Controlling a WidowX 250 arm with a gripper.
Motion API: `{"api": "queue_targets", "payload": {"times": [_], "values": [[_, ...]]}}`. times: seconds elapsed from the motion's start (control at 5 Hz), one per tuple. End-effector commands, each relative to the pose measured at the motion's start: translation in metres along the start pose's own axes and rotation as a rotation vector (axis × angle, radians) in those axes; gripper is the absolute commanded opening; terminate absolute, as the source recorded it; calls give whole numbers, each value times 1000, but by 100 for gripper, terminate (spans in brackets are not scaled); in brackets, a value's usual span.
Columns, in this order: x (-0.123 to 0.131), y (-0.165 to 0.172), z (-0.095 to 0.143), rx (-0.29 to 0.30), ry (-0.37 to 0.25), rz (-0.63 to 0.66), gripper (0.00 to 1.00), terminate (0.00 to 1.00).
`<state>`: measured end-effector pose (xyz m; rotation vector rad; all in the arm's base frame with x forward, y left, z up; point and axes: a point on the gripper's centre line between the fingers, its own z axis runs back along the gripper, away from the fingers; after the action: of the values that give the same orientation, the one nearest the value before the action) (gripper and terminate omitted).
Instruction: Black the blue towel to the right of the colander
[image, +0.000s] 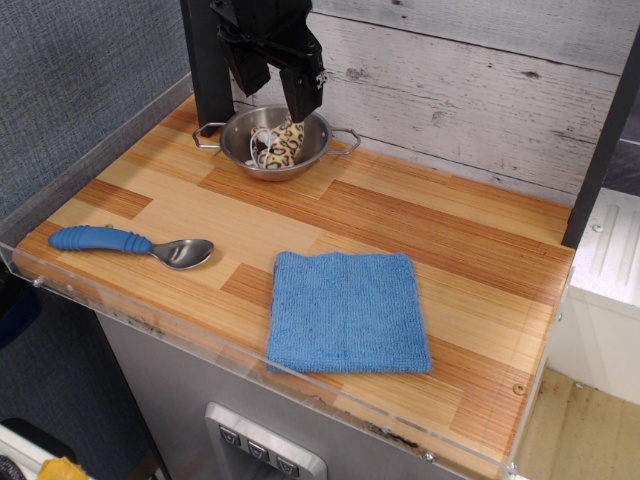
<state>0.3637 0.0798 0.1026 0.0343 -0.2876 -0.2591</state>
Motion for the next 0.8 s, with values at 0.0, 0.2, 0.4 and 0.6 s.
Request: {"api": "queue_targets", "payload": {"times": [0.0,0.2,0.4,0.6], "values": [[0,0,0,0,0,0,100,0],[-6,-29,3,2,-5,-59,100,0],[-17,-53,-1,-10,4,-97,100,0],[-30,-74,-3,2,13,-145,100,0]]}}
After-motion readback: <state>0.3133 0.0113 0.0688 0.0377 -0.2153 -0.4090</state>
